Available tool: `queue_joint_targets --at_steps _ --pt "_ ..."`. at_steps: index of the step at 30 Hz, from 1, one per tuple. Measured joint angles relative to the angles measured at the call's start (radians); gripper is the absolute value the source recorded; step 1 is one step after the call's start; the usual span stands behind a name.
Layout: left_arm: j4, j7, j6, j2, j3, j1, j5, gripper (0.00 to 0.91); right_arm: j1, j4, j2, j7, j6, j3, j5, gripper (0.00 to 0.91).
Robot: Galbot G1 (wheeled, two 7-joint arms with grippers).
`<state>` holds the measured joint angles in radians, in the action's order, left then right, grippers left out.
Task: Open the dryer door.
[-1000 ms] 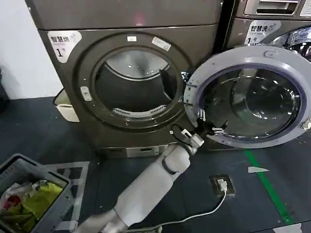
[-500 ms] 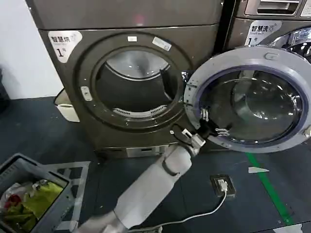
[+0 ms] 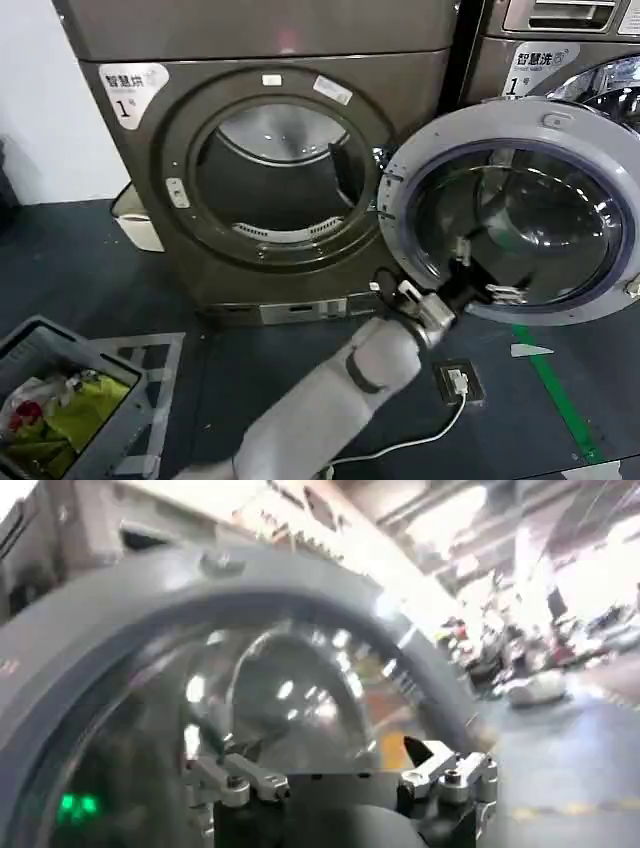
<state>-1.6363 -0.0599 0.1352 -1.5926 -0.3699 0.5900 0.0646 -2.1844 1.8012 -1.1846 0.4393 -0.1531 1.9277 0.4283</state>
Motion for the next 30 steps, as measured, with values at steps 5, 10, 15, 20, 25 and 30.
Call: queue_joint_targets --at_steps 5,10,15,20,25,30 --pt "-0.153 -0.002 0.028 0.206 -0.021 0.028 0.057 0.907 0.024 0.015 -0.007 0.004 -0.021 -0.006 -0.009 0.907" --pt "-0.315 -0.03 0.015 0.417 0.0 0.068 0.095 0.907 0.049 0.025 -0.019 -0.008 -0.038 -0.021 -0.03 0.907" --pt "-0.452 -0.081 0.016 0.607 0.072 0.145 0.149 0.907 0.072 0.013 -0.031 -0.008 -0.025 -0.041 -0.039 0.907" --pt "-0.544 -0.118 -0.023 0.787 0.201 0.266 0.207 0.907 0.094 -0.001 -0.028 -0.009 -0.018 -0.06 -0.045 0.907" --pt "-0.594 -0.119 -0.038 0.947 0.358 0.42 0.265 0.907 0.117 0.01 -0.026 -0.01 -0.023 -0.072 -0.045 0.907" --pt "-0.587 -0.064 -0.007 1.079 0.472 0.521 0.321 0.907 0.136 0.028 -0.033 -0.009 -0.027 -0.078 -0.045 0.907"
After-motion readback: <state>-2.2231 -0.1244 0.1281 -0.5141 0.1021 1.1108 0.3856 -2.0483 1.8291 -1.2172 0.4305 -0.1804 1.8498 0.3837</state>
